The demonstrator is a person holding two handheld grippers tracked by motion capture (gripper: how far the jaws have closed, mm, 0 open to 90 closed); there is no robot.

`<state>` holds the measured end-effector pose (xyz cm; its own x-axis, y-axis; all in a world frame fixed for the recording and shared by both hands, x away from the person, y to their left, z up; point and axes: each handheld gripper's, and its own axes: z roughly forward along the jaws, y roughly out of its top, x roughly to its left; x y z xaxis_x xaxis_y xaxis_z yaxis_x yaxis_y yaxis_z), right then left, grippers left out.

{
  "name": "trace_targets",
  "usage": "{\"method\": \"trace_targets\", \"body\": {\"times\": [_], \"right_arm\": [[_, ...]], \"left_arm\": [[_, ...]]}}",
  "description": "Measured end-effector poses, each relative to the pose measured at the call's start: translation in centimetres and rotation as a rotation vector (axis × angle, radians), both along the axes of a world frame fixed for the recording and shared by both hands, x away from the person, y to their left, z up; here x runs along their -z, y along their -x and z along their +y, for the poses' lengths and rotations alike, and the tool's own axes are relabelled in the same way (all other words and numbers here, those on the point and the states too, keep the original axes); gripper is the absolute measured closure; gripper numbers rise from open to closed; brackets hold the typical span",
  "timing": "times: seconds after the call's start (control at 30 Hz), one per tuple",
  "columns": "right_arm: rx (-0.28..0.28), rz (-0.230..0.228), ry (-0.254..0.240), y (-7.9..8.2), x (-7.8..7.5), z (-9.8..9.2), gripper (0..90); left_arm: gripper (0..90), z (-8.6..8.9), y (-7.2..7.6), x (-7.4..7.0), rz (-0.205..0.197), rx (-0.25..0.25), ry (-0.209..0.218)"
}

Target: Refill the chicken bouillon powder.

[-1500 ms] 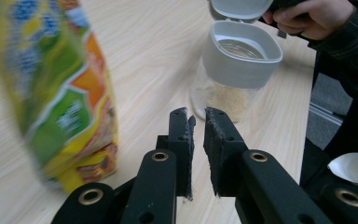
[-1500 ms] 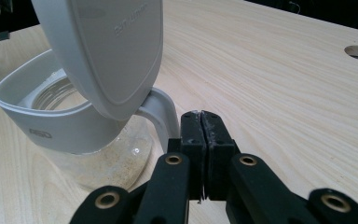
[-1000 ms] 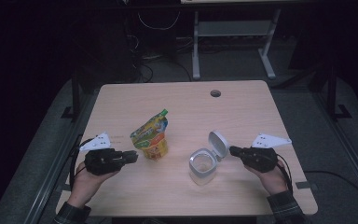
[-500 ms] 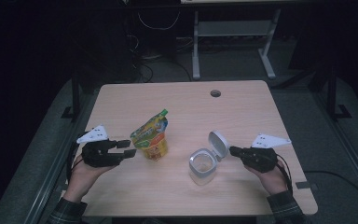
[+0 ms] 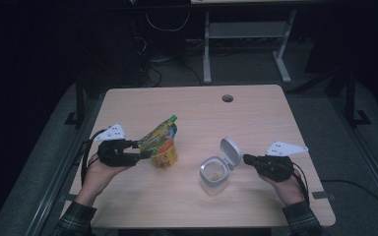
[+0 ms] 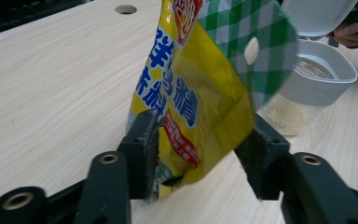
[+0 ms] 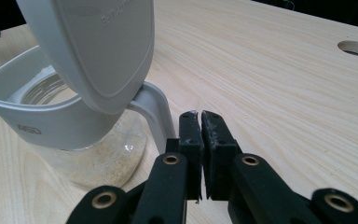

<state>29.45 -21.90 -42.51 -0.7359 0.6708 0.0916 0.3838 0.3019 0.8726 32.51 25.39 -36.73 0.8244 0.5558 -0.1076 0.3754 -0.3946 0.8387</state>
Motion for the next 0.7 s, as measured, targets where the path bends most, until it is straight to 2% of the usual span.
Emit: {"method": "trace_targets", "body": {"times": [0.03,0.27,0.53,0.63,0.7], "right_arm": [[0.0,0.0,-0.001,0.0,0.0,0.0,86.6],[0.003,0.0,-0.01,-0.04,-0.02,-0.15,86.5],[0.004,0.002,-0.006,-0.05,0.02,-0.24,86.3],[0.004,0.0,-0.006,-0.06,0.02,-0.22,86.3],[0.005,0.002,-0.006,-0.04,0.01,-0.17,86.3]], "left_arm": [[53.0,-0.27,-0.22,0.09,-0.011,-0.002,-0.007],[56.6,-0.89,-0.66,0.55,-0.003,0.009,-0.023],[73.2,-1.17,-0.79,0.57,-0.017,0.012,-0.033],[82.2,-1.08,-0.93,0.59,-0.014,0.017,-0.042],[88.8,-1.02,-1.09,0.69,0.003,0.024,-0.028]]}}
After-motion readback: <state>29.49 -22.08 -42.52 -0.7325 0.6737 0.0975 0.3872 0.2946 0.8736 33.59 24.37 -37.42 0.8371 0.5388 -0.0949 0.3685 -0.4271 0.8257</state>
